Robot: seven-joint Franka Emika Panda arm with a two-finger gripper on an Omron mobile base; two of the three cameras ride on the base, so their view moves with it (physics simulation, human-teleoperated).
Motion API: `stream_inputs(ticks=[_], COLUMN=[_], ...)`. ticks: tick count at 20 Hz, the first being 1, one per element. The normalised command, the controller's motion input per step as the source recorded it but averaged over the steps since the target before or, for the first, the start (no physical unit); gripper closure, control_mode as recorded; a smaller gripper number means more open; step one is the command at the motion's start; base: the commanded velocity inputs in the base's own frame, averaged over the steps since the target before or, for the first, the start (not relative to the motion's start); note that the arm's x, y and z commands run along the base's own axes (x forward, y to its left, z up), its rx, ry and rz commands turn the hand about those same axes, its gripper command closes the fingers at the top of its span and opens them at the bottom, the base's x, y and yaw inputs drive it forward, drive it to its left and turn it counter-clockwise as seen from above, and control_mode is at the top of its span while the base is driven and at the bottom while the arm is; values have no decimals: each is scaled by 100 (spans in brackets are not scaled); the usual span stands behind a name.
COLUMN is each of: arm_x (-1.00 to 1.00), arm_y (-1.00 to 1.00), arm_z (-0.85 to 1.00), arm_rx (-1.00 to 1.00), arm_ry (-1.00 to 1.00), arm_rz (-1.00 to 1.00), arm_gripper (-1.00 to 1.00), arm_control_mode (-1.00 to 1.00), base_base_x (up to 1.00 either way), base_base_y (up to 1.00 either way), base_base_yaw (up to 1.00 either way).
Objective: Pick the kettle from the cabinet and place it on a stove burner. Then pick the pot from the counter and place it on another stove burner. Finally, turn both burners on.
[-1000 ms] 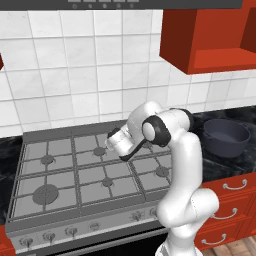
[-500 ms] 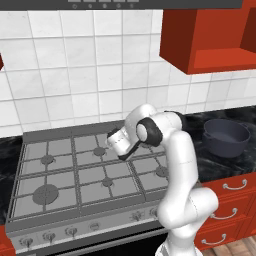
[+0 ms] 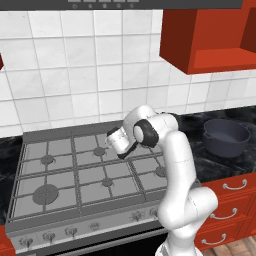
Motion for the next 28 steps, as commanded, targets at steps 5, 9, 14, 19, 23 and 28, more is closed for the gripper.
stream_inputs(ticks=[5, 9, 14, 19, 23, 28], arm_x=[18, 16, 11, 2, 2, -1], arm_y=[0, 0, 0, 0, 0, 0], arm_z=[-34, -40, -37, -20, -28, -30], arm_rx=[0, 1, 4, 11, 10, 7], arm_ry=[-7, -5, -4, -1, -1, -3], arm_rz=[9, 9, 9, 8, 8, 7], arm_gripper=[100, 100, 100, 100, 100, 100], arm_control_mode=[-100, -100, -100, -100, -100, -100], base_base_x=[0, 0, 0, 0, 0, 0], base_base_y=[0, 0, 0, 0, 0, 0], base_base_yaw=[0, 0, 0, 0, 0, 0])
